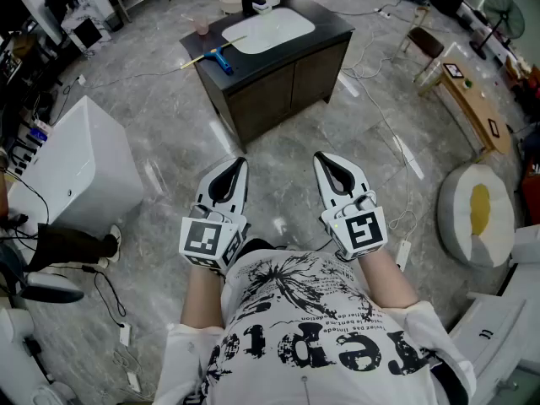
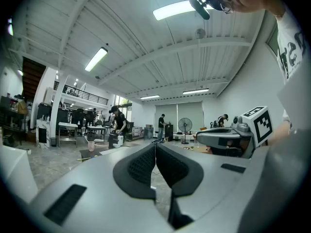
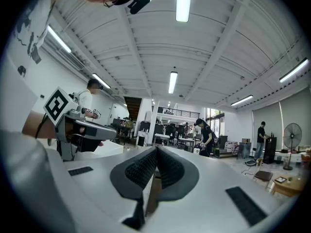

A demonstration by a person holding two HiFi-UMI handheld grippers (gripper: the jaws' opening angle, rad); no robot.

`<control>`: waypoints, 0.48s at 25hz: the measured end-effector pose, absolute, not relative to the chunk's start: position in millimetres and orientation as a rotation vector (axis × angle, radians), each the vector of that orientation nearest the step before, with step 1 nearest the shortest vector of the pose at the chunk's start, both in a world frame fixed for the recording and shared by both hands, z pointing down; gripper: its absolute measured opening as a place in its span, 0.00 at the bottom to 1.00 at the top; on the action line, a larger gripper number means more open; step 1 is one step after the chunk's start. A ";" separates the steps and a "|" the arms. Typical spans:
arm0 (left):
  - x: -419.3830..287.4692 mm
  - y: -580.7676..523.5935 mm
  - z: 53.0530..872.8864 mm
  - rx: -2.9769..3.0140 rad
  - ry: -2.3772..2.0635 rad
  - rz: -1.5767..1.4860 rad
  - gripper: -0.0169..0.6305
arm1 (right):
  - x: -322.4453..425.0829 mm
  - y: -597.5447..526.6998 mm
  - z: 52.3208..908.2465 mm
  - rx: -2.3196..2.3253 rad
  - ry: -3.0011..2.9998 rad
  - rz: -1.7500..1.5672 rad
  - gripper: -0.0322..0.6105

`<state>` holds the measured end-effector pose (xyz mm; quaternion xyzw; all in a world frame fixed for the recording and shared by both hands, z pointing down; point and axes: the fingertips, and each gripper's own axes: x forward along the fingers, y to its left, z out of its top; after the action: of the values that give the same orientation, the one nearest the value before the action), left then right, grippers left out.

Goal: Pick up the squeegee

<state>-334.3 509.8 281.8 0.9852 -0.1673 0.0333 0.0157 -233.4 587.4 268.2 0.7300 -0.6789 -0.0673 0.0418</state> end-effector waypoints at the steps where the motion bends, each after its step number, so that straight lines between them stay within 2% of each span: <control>1: -331.7 511.7 279.6 3.064 -0.517 0.093 0.05 | -230.8 590.0 271.5 2.220 -2.066 -0.181 0.07; 12: -298.3 526.7 278.4 3.059 -0.506 0.095 0.05 | -201.5 605.9 278.5 2.205 -2.064 -0.136 0.07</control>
<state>-298.3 526.7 278.4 0.9859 -0.1632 0.0306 0.0198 -201.5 605.9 278.5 0.7281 -0.6815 -0.0448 0.0594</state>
